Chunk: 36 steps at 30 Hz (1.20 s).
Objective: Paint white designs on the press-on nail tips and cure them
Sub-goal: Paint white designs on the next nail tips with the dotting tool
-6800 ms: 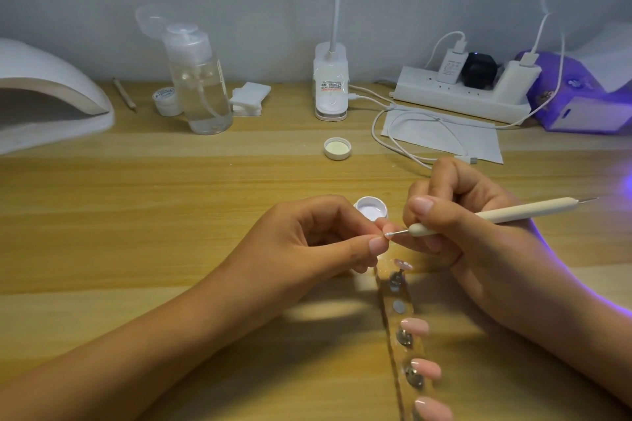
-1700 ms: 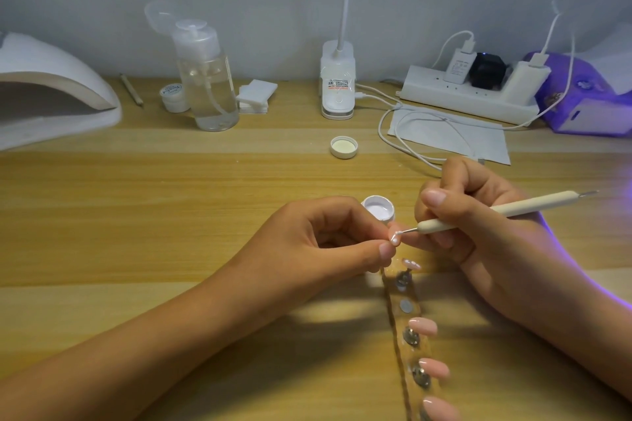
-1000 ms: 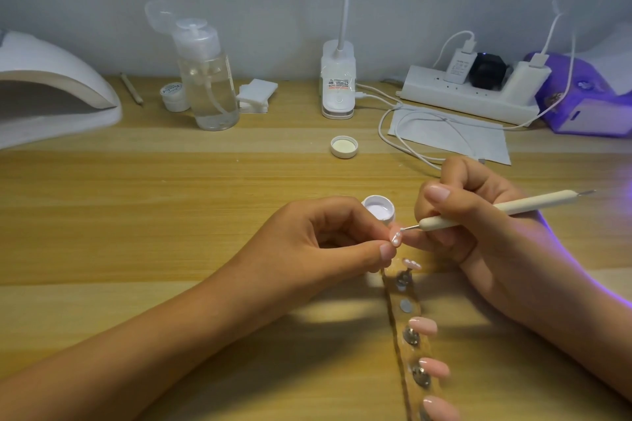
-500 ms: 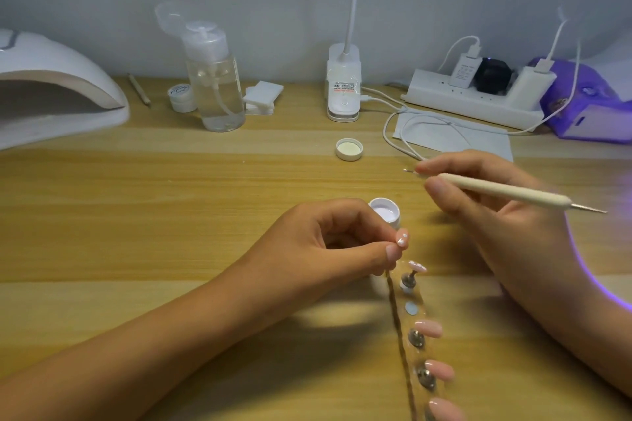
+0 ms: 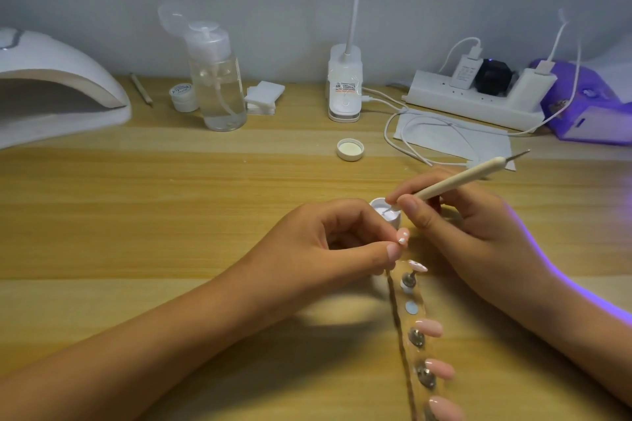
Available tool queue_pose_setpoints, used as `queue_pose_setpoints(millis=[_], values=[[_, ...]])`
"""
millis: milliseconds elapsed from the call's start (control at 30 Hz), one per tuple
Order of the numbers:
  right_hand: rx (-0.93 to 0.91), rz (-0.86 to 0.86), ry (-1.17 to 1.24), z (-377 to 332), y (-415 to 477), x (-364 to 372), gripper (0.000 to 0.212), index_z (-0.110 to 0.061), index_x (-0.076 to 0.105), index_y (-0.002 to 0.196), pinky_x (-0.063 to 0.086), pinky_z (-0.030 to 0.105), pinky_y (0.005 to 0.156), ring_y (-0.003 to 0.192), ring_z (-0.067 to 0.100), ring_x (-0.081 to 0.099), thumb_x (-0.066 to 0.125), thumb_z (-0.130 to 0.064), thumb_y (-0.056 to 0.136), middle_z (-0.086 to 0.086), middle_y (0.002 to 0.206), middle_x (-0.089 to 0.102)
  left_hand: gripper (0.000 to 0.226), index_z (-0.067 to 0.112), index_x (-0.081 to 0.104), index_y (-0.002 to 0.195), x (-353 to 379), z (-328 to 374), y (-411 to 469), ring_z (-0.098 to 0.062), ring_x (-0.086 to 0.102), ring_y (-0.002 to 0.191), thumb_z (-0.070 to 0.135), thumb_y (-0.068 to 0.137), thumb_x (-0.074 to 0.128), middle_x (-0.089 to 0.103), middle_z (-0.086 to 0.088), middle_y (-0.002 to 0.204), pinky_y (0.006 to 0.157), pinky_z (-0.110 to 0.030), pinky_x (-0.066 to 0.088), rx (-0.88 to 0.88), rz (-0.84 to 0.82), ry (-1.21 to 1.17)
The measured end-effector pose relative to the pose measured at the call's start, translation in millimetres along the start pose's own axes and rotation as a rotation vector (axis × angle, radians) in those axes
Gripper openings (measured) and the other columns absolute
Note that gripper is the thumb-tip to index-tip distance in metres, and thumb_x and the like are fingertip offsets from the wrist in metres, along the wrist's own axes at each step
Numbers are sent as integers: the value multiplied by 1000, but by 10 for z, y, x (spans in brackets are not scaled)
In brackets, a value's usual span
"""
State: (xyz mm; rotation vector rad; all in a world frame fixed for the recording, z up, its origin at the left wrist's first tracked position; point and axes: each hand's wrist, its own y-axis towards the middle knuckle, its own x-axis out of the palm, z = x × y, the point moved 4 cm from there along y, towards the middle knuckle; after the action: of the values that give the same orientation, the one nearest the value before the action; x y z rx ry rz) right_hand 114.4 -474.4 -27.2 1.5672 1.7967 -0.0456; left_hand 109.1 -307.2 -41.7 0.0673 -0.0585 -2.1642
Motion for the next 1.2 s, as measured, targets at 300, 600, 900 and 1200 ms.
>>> queue_pose_setpoints(millis=[300, 600, 900, 1200], values=[[31, -7, 47, -9, -8, 2, 16, -20, 67, 91, 46, 48, 72, 82, 30, 58, 60, -34, 92, -5, 85, 66, 6, 20, 73, 86, 0, 5, -6, -6, 66, 76, 16, 82, 70, 71, 5, 78, 74, -18, 52, -4, 9, 0], [79, 195, 369, -29, -31, -136, 11, -27, 60, 87, 46, 19, 70, 77, 13, 57, 68, -29, 80, -9, 81, 62, 9, 21, 75, 85, 8, 24, -13, -5, 65, 77, 13, 81, 74, 72, 4, 81, 74, -17, 52, -16, 8, -19], [220, 73, 846, -23, -60, -56, 17, -21, 53, 65, 57, 33, 73, 57, 7, 52, 66, -22, 75, -3, 61, 51, 7, 16, 73, 85, 10, 17, -3, -7, 65, 80, 13, 79, 72, 73, 2, 84, 77, -19, 54, 0, 3, -5], [272, 42, 891, -96, -53, -28, 26, -21, 53, 59, 59, 32, 70, 53, 6, 56, 76, -22, 70, -2, 56, 52, 7, 17, 73, 87, 5, 12, -2, -7, 65, 79, 14, 81, 72, 73, 3, 83, 78, -22, 53, -1, -1, 7]])
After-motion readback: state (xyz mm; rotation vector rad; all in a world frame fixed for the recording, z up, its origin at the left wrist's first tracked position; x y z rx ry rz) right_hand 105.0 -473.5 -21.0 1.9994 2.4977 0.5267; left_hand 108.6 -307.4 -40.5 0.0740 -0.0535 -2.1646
